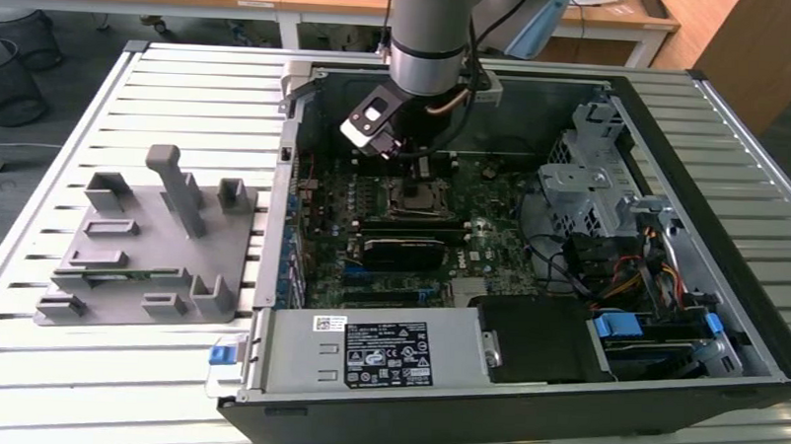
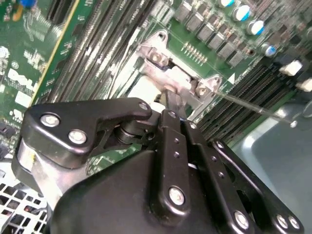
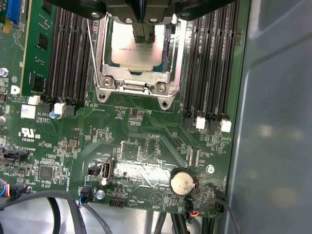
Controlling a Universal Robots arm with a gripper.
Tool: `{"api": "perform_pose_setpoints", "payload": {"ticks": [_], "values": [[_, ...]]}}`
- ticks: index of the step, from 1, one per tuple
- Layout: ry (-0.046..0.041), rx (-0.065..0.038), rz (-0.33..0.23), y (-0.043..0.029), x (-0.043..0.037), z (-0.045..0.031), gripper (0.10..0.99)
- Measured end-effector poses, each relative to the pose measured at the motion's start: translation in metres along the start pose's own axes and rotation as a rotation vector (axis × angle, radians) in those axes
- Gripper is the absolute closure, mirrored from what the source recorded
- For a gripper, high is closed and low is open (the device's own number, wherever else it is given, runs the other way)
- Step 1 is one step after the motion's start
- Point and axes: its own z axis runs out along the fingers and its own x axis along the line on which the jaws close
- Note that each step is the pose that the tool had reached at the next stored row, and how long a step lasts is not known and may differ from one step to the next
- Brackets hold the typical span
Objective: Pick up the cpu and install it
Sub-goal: 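Close the cpu cover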
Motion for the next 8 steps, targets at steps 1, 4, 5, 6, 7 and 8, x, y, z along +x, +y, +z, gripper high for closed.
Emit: {"api": "perform_pose_setpoints", "payload": {"ticks": [1, 4, 5, 6, 7, 8], "values": [[-0.0001, 0.000, 0.000, -0.0023, 0.0002, -0.0001, 0.980], [-0.0002, 0.000, 0.000, -0.0098, 0.0010, -0.0002, 0.980], [-0.0001, 0.000, 0.000, -0.0118, 0.0013, -0.0002, 0.980], [-0.0002, 0.000, 0.000, -0.0133, 0.0014, -0.0001, 0.980], [0.0000, 0.000, 0.000, -0.0140, 0.0016, 0.0001, 0.980], [0.0000, 0.000, 0.000, -0.0140, 0.0016, 0.0006, 0.980]]}}
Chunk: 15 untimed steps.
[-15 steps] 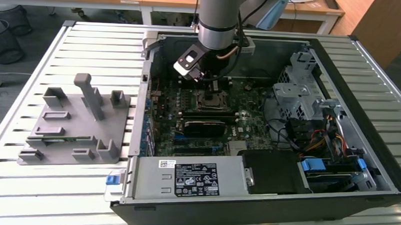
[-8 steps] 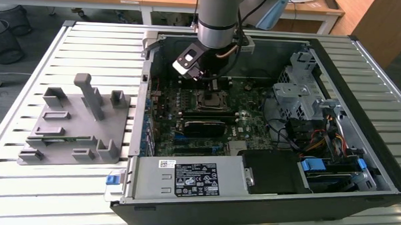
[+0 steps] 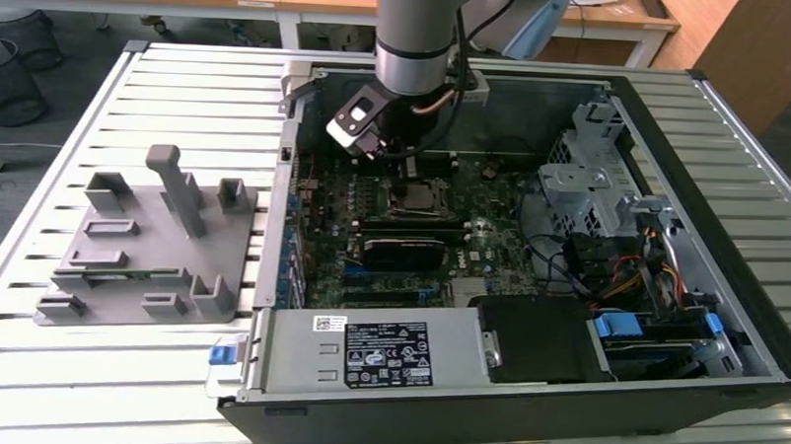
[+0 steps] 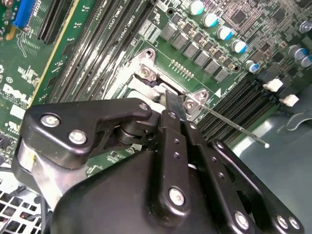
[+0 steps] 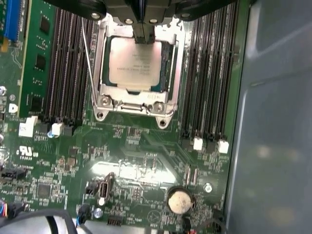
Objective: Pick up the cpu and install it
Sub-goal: 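Close the cpu cover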
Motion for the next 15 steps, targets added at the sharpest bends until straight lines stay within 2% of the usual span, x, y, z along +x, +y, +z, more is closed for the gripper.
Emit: {"api": "perform_pose_setpoints", "payload": {"ticks": [6, 15], "values": [[-0.0003, 0.000, 0.000, 0.0001, 0.0000, 0.0030, 0.980], [0.0011, 0.001, 0.000, 0.0024, -0.0003, 0.0032, 0.980]]}}
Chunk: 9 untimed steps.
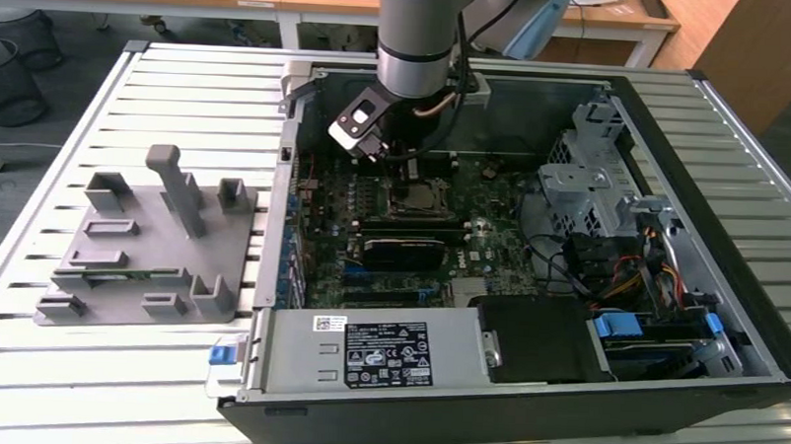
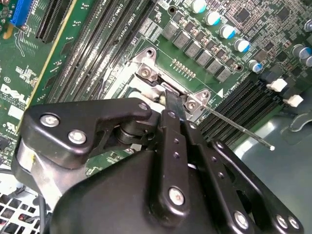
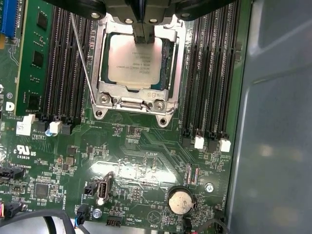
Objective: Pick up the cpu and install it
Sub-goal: 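Close the cpu cover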
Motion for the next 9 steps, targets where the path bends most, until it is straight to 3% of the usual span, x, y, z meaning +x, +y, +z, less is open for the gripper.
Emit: {"api": "perform_pose_setpoints", "payload": {"ticks": [5, 9], "values": [[0.0021, 0.000, 0.000, 0.0057, -0.0006, 0.0001, 0.980], [0.0022, 0.000, 0.000, 0.0059, -0.0007, -0.0020, 0.980]]}}
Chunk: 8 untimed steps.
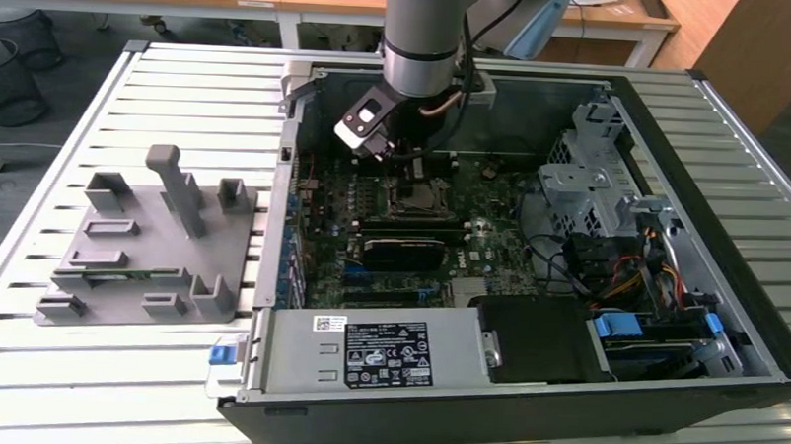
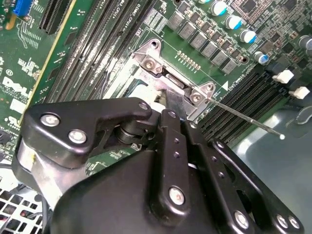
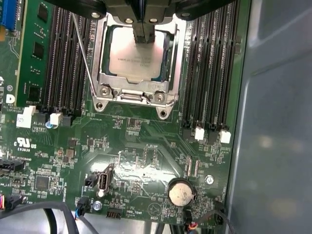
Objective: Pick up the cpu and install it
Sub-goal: 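Close the cpu cover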
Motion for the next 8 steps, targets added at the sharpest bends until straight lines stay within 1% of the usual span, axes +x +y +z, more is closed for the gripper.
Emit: {"api": "perform_pose_setpoints", "payload": {"ticks": [2, 5, 6, 8], "values": [[0.0001, 0.000, 0.000, 0.0001, -0.0001, -0.0034, 0.980], [0.0001, 0.000, 0.000, 0.0001, -0.0002, -0.0104, 0.980], [0.0001, 0.000, 0.000, 0.0002, -0.0002, -0.0116, 0.980], [0.0003, 0.000, 0.000, 0.0001, -0.0012, -0.0116, 0.980]]}}
